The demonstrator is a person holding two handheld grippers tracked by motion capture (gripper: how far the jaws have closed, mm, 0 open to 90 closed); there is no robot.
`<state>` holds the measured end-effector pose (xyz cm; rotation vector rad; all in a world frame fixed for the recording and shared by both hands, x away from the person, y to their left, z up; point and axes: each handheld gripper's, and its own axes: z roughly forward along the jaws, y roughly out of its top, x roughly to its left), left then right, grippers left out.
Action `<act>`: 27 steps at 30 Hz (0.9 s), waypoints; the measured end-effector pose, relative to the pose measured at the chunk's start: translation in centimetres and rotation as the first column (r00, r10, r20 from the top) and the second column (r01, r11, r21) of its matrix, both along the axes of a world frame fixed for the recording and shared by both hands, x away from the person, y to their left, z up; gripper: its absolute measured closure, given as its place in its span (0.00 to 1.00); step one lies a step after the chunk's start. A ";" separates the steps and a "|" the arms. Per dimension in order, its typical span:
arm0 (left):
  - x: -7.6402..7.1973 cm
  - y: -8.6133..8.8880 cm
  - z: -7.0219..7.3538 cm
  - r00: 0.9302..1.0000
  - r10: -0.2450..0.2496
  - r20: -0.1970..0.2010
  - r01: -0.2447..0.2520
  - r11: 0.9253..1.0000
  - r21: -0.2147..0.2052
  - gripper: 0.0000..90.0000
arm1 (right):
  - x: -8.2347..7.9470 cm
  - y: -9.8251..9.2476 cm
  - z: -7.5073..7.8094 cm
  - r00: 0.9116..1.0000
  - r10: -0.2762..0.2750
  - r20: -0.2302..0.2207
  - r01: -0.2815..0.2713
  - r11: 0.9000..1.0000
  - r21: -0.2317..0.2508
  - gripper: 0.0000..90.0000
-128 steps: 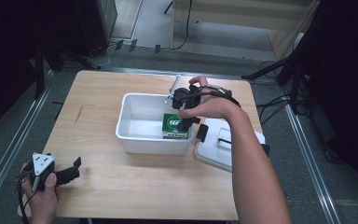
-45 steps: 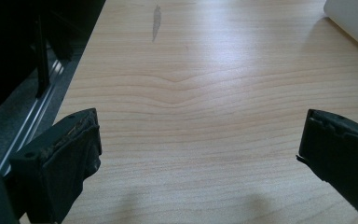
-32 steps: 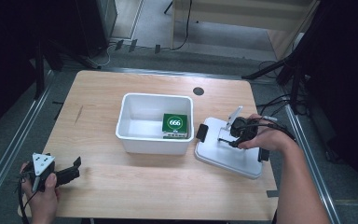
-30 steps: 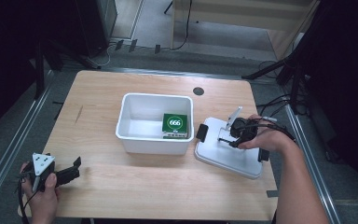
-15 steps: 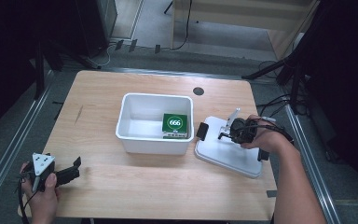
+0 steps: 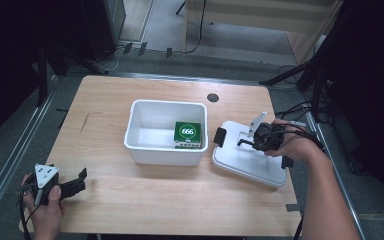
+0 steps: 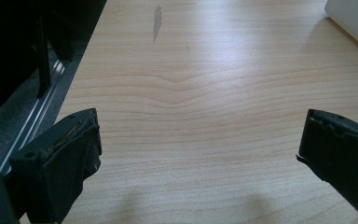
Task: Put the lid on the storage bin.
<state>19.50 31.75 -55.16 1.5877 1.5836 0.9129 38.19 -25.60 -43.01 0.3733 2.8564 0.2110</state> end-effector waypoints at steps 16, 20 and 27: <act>0.0 0.0 0.0 1.000 -0.001 -0.002 0.001 1.000 0.003 0.00 | -0.4 -0.4 5.2 0.998 0.047 0.031 -0.047 0.999 0.007 0.95; 0.1 0.0 0.0 1.000 -0.002 -0.005 0.002 1.000 0.004 0.00 | -0.5 -0.3 6.6 0.998 0.050 0.048 -0.050 0.999 0.003 0.95; 0.1 -0.1 0.0 1.000 0.001 -0.001 -0.001 1.000 0.002 0.00 | -0.8 0.0 8.9 0.996 0.053 0.068 -0.053 0.999 -0.002 0.95</act>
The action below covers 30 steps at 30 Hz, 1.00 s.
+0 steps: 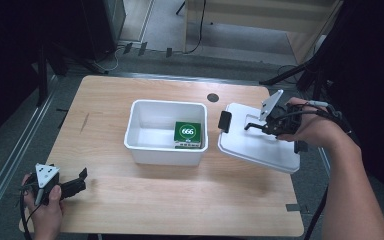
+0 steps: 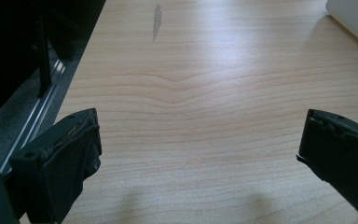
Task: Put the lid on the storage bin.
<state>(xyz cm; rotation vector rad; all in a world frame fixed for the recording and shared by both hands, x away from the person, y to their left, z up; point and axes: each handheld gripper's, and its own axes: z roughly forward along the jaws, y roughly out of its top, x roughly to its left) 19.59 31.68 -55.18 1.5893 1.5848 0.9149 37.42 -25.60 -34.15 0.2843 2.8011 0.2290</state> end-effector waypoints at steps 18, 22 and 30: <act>0.0 0.1 0.0 1.000 -0.001 -0.002 0.001 1.000 -0.003 0.00 | -0.6 3.8 3.5 0.998 0.067 0.018 -0.067 0.998 0.015 0.95; 0.0 0.1 0.0 1.000 -0.001 -0.001 0.001 1.000 -0.005 0.00 | -0.4 5.0 3.9 0.997 0.073 0.013 -0.074 0.997 0.022 0.95; 0.0 0.1 0.0 1.000 -0.005 -0.003 0.005 1.000 -0.008 0.00 | -0.2 7.9 4.5 0.994 0.110 0.010 -0.110 0.994 0.022 0.95</act>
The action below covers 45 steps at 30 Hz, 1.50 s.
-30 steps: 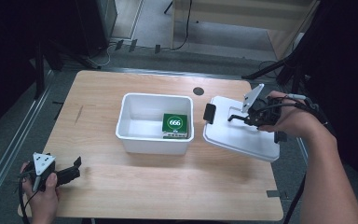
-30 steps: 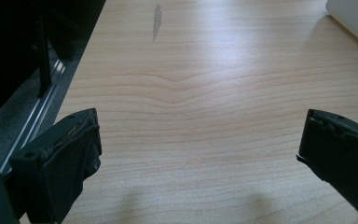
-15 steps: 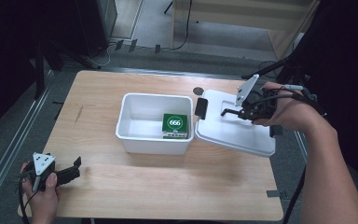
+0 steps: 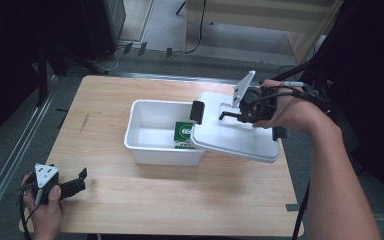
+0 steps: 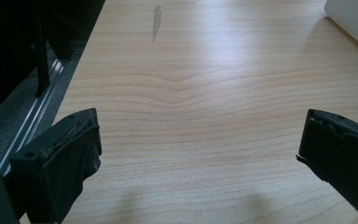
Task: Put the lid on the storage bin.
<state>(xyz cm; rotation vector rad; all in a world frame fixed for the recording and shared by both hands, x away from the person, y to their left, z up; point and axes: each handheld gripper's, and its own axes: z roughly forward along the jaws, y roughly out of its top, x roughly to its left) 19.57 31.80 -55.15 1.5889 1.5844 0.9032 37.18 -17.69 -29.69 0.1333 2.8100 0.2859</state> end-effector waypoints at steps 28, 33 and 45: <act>0.0 0.0 0.0 1.000 -0.005 -0.002 0.004 1.000 -0.005 0.00 | 0.4 10.8 -0.7 0.992 0.117 -0.038 -0.117 0.993 -0.005 0.95; 0.0 0.0 0.0 1.000 -0.004 -0.001 0.004 1.000 -0.006 0.00 | 0.7 12.7 -1.2 0.990 0.136 -0.045 -0.136 0.991 -0.007 0.95; 0.0 0.0 0.0 1.000 -0.010 -0.003 0.010 1.000 -0.005 0.00 | 1.4 16.3 -2.0 0.987 0.143 -0.069 -0.145 0.989 -0.024 0.95</act>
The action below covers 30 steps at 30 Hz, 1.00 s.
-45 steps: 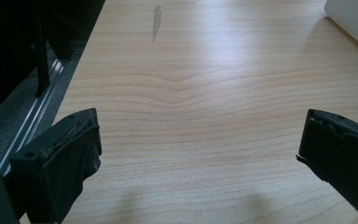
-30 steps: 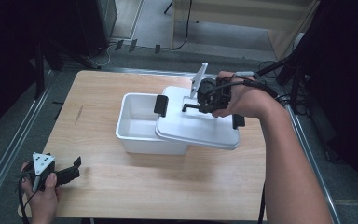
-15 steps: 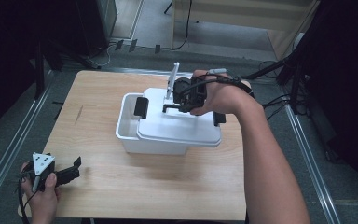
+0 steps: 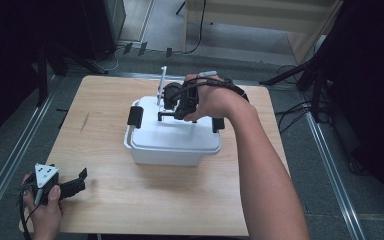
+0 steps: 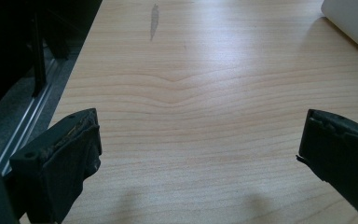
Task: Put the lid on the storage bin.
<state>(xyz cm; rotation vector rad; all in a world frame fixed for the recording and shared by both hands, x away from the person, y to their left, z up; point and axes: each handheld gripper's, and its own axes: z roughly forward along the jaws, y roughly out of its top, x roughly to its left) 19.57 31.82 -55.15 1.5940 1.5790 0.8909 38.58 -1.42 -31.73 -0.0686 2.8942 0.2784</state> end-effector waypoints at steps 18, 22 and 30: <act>0.0 0.0 0.0 1.000 -0.003 -0.003 0.003 1.000 -0.001 0.00 | 1.3 2.9 -1.6 1.000 -0.001 0.000 0.001 1.000 -0.017 0.95; 0.0 0.0 0.0 1.000 -0.004 -0.002 0.004 1.000 -0.002 0.00 | 1.6 3.3 -2.0 1.000 0.001 -0.002 -0.001 1.000 -0.028 0.94; 0.0 0.0 0.0 1.000 -0.004 -0.001 0.004 1.000 -0.003 0.00 | 1.3 3.4 -2.4 1.000 0.019 0.010 -0.019 0.999 -0.048 0.87</act>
